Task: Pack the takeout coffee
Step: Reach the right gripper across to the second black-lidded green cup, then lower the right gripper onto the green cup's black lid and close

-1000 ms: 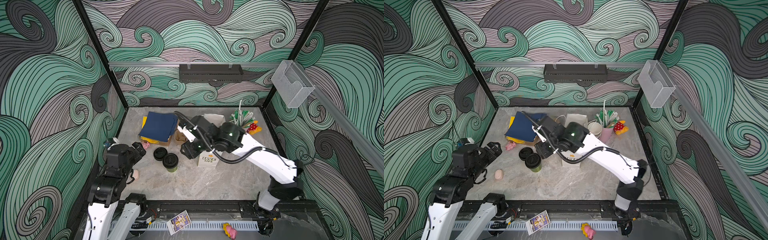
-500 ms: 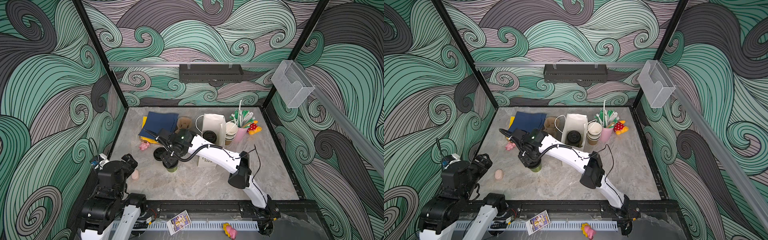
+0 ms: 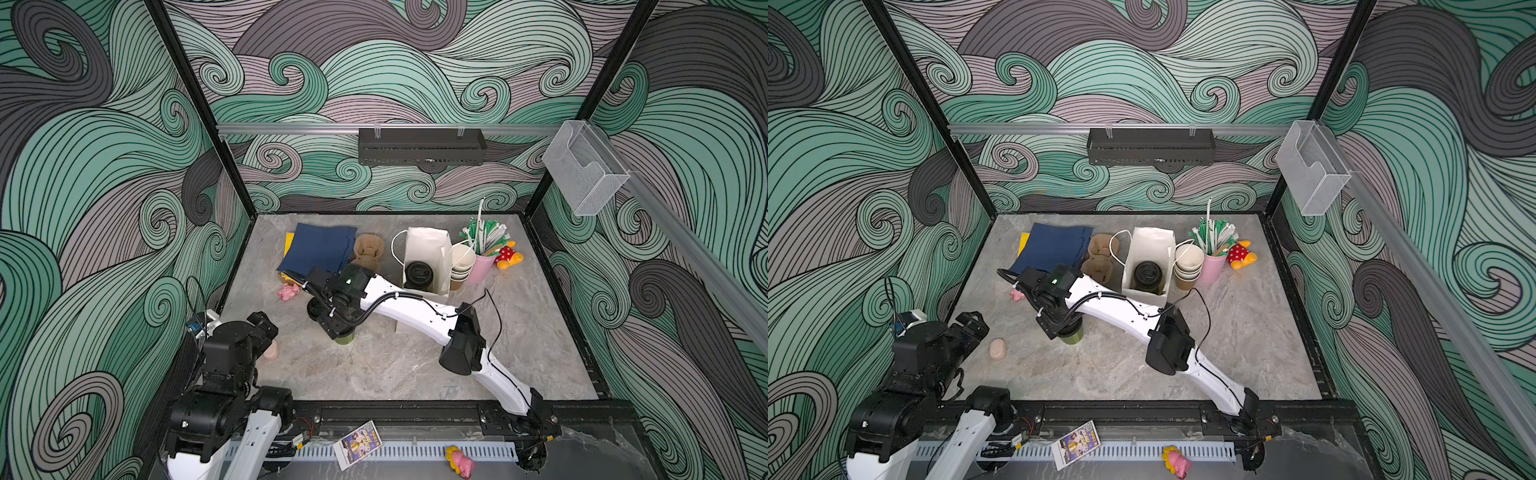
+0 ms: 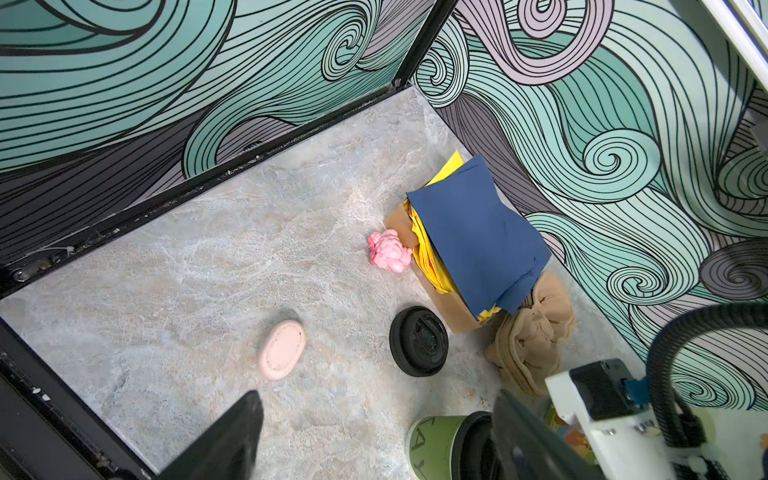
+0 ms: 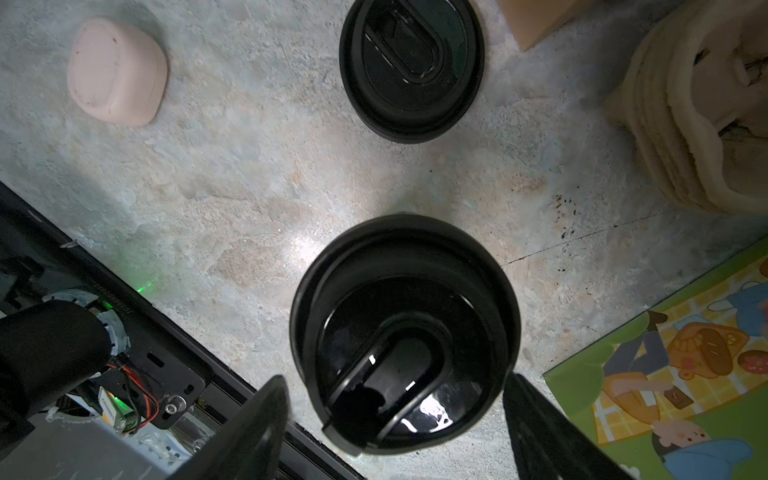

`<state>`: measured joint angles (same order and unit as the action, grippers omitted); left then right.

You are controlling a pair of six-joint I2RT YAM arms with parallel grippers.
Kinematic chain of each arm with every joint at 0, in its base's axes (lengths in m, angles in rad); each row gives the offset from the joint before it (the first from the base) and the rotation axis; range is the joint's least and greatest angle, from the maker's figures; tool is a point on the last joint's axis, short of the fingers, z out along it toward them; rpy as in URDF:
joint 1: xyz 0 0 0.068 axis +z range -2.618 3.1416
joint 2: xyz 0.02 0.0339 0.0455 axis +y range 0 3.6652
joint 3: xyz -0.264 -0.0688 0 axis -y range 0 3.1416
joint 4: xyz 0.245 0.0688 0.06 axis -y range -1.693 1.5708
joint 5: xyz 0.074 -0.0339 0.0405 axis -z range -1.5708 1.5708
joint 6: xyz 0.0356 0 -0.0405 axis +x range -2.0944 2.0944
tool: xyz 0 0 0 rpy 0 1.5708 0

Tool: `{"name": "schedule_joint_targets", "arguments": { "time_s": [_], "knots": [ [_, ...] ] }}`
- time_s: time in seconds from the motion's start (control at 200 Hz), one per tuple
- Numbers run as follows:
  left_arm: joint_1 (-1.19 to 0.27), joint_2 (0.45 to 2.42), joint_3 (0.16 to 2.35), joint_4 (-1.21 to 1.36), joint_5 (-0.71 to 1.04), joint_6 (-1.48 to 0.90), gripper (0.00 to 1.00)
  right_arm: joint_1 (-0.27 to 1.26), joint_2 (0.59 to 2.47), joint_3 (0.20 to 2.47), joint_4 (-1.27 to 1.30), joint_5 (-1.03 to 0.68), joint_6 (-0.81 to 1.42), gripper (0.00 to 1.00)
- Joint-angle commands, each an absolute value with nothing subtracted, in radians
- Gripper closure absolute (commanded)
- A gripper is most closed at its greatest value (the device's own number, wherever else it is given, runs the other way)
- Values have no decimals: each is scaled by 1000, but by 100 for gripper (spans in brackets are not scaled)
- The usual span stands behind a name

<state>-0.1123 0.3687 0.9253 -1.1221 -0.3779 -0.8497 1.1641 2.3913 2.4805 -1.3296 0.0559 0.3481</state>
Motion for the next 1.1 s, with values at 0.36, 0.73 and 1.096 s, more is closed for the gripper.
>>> {"name": "schedule_joint_targets", "arguments": {
  "time_s": [0.36, 0.73, 1.096],
  "knots": [
    [-106, 366, 925, -1104, -366, -839, 12, 1163, 2445, 2540, -1354, 81, 359, 22],
    [-107, 367, 928, -1099, -365, -836, 12, 1163, 2470, 2542, -1359, 88, 357, 25],
    [-107, 381, 931, -1085, -355, -831, 12, 1164, 2432, 2550, -1378, 100, 356, 33]
  ]
}}
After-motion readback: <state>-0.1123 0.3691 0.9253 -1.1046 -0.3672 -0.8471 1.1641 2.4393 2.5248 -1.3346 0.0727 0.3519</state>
